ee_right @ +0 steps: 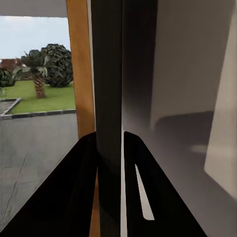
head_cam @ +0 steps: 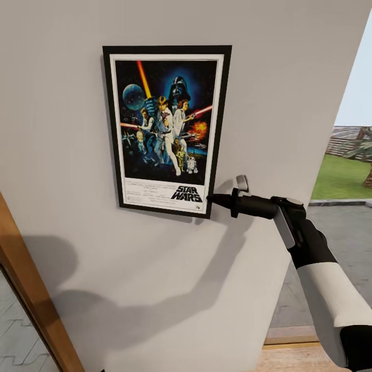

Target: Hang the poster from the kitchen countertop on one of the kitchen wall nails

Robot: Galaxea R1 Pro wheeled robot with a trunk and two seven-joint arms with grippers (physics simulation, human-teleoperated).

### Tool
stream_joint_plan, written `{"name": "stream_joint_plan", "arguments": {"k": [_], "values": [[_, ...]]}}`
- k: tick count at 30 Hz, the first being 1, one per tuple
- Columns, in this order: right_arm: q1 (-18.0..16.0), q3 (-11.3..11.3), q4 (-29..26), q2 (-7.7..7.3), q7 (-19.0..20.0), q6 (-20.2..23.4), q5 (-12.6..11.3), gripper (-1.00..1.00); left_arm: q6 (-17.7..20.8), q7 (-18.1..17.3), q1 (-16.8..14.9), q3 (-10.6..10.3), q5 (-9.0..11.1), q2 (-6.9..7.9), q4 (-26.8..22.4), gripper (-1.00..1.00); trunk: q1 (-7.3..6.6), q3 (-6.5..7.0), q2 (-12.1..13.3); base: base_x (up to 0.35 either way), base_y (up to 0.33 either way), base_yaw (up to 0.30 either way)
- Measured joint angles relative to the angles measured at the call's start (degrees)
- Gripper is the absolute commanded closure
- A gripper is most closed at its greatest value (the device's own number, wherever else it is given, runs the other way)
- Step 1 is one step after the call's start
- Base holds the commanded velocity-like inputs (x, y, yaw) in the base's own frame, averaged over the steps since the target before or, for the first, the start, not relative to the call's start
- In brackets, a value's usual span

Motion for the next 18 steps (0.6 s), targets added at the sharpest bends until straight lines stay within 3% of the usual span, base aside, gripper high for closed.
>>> {"name": "stream_joint_plan", "arguments": {"k": [4, 5, 6, 7, 9, 12, 13, 14, 18], "values": [[0.00, 0.00, 0.00, 0.00, 0.00, 0.00, 0.00, 1.00, 0.00, 0.01, 0.00, 0.00, 0.00, 0.00, 0.00, -1.00, -0.02, 0.00, -0.01, 0.128, 0.000, 0.000], [0.02, 7.32, -2.24, 2.79, 6.65, 0.09, -1.10, 1.00, 0.02, -0.02, -0.01, -0.02, -0.01, -0.01, 0.02, -1.00, -0.02, 0.02, -0.02, 0.070, 0.000, 0.000], [0.03, 7.59, -0.21, 2.16, 7.34, -1.04, -1.08, 1.00, 0.02, -0.01, -0.02, -0.02, -0.01, -0.01, 0.02, -1.00, 0.00, 0.01, 0.02, 0.056, 0.000, 0.000], [0.01, 2.53, -0.01, 0.09, 11.87, -0.08, 1.72, 1.00, 0.00, -0.01, 0.00, 0.00, 0.00, 0.00, 0.00, -1.00, -0.01, 0.01, 0.00, 0.045, 0.000, 0.000], [0.02, 4.84, -0.05, 0.02, 9.84, -0.05, -0.49, 1.00, 0.01, -0.01, -0.01, 0.02, -0.01, -0.01, 0.01, -1.00, 0.00, 0.01, 0.00, 0.023, 0.000, 0.000], [0.01, 4.92, -0.04, 0.00, 9.78, -0.06, -0.55, 1.00, 0.01, -0.02, 0.00, 0.06, 0.00, 0.00, 0.01, -1.00, 0.00, 0.02, 0.00, 0.008, 0.000, 0.000], [0.01, 4.92, -0.04, 0.00, 9.78, -0.05, -0.55, -1.00, 0.01, -0.03, 0.00, 0.07, 0.00, 0.00, 0.01, -1.00, 0.00, 0.02, 0.00, 0.004, 0.000, 0.000], [-0.01, 0.34, -0.02, -0.02, 0.33, -0.05, -0.04, -1.00, -0.01, -0.05, 0.01, 0.09, 0.00, 0.00, -0.01, -1.00, 0.00, 0.00, 0.01, 0.002, 0.000, 0.000], [0.00, -0.09, -0.08, -0.05, -0.06, -0.02, -2.94, -1.00, 0.00, -0.03, 0.00, 0.09, 0.00, 0.00, 0.00, -1.00, 0.00, 0.00, 0.00, 0.000, 0.000, 0.000]]}}
